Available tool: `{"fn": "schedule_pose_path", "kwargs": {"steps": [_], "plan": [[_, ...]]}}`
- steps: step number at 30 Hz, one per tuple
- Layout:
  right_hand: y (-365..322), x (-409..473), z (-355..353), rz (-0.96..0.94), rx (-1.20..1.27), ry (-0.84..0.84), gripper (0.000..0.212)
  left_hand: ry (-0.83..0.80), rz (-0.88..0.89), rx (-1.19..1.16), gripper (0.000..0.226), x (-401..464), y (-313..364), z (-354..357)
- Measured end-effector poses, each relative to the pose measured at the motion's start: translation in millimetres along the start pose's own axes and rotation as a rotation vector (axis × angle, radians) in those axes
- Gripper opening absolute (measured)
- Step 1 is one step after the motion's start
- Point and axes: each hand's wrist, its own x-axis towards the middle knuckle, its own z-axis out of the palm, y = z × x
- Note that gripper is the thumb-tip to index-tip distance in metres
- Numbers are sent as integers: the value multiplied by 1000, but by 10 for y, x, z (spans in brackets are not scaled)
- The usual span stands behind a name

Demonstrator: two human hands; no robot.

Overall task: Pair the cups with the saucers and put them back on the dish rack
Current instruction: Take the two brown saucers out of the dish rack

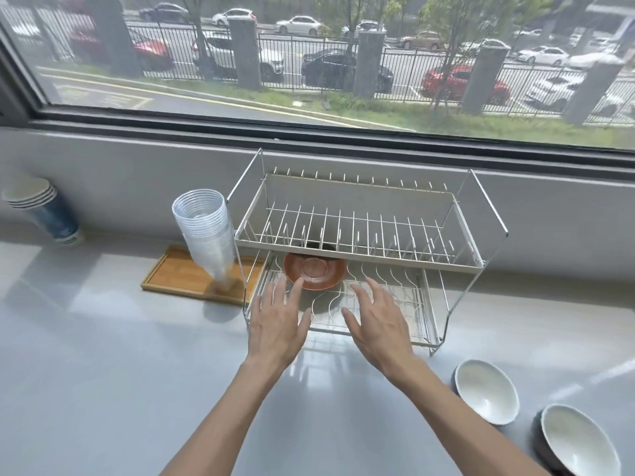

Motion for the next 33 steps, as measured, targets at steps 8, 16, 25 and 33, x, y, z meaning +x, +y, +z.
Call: {"fn": "schedule_pose_path", "kwargs": {"steps": [8, 16, 25, 33], "plan": [[19, 638, 294, 60, 90, -25, 49, -83, -176, -302, 60, 603, -47, 173], [8, 1158, 397, 185, 262, -134, 52, -175, -450, -567, 53, 1014, -57, 212], [121, 1432, 257, 368, 801, -468, 56, -194, -795, -1123, 73, 1341, -316, 785], [145, 1436, 501, 392, 922, -297, 63, -192, -753, -1180, 72, 1191, -76, 427]]}}
